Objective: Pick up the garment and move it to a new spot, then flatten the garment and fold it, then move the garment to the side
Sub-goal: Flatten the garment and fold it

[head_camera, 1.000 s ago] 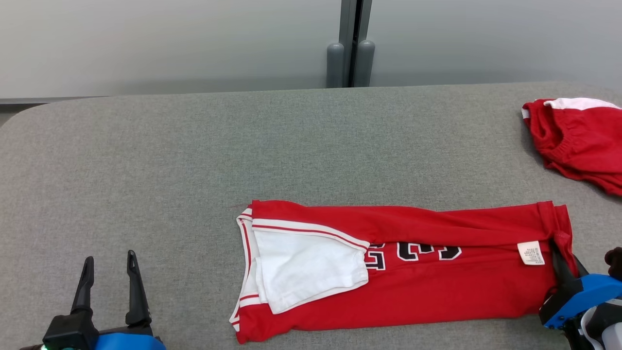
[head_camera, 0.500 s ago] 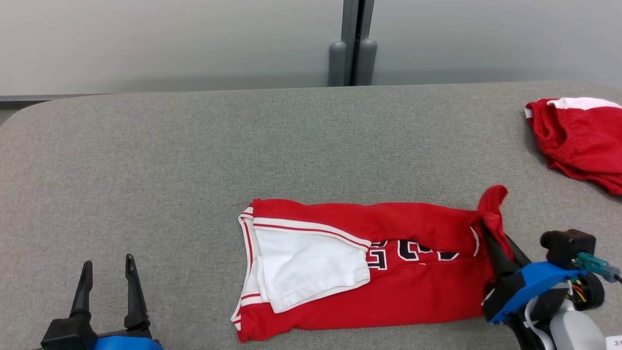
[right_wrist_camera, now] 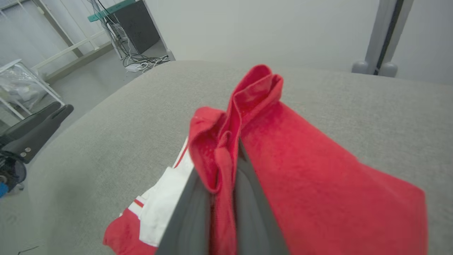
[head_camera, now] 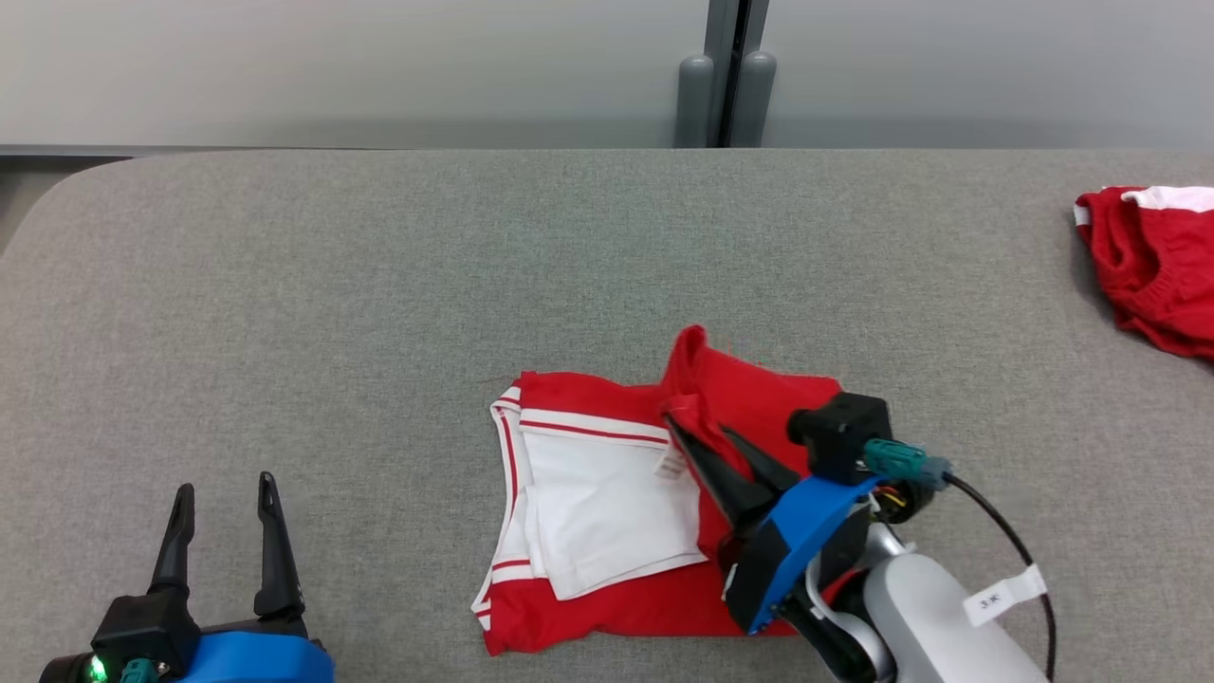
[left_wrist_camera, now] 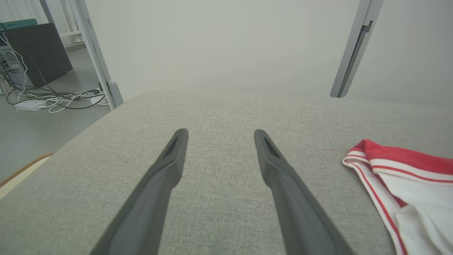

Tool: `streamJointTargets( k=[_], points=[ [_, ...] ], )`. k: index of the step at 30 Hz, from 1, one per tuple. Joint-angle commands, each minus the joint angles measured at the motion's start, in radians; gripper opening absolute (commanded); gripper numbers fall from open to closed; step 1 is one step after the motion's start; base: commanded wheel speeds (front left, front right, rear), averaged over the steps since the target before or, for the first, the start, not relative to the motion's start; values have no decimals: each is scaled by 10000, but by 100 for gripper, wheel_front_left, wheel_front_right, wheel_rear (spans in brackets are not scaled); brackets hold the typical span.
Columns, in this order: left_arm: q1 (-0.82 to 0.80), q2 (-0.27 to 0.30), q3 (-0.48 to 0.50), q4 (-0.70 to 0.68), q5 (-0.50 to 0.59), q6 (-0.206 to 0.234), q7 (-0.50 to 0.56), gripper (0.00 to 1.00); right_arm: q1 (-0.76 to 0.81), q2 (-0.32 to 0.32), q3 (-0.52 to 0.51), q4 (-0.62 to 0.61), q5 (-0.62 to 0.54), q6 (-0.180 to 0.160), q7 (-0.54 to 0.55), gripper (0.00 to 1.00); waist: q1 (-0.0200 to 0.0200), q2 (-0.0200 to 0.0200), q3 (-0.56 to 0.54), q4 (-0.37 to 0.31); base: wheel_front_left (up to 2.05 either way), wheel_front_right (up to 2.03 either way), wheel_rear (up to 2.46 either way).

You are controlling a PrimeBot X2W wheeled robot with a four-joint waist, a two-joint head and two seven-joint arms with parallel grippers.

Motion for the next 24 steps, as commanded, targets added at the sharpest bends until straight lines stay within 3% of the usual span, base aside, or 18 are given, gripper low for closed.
streamJointTargets(
  k=[1,20,21,22,23,24],
  points=[
    [-199,-13,15,16,-33,-41,-24,100,-203,64,147,70,67,2,-32,0,-1,-1,56,45,0,0,0],
    [-557,-16,-345,218,-328,95,-22,100,-2099,296,2773,2317,2008,2,-1386,0,-1,-1,412,448,0,0,0],
    [-580,-16,-357,238,-331,96,-22,100,-2181,296,2843,2456,2074,3,-1477,38,-1,-1,422,456,0,0,0],
    [-599,-16,-358,256,-344,99,-22,100,-2244,298,2918,2570,2150,3,-1575,87,-1,-1,426,458,0,0,0],
    [-604,-16,-366,264,-352,98,-24,100,-2293,300,2996,2669,2253,2,-1668,100,-1,-1,422,453,0,0,0],
    [-595,-15,-370,273,-353,108,-22,100,-2368,297,3038,2764,2315,2,-1809,100,-1,-1,413,441,0,0,0]
  ],
)
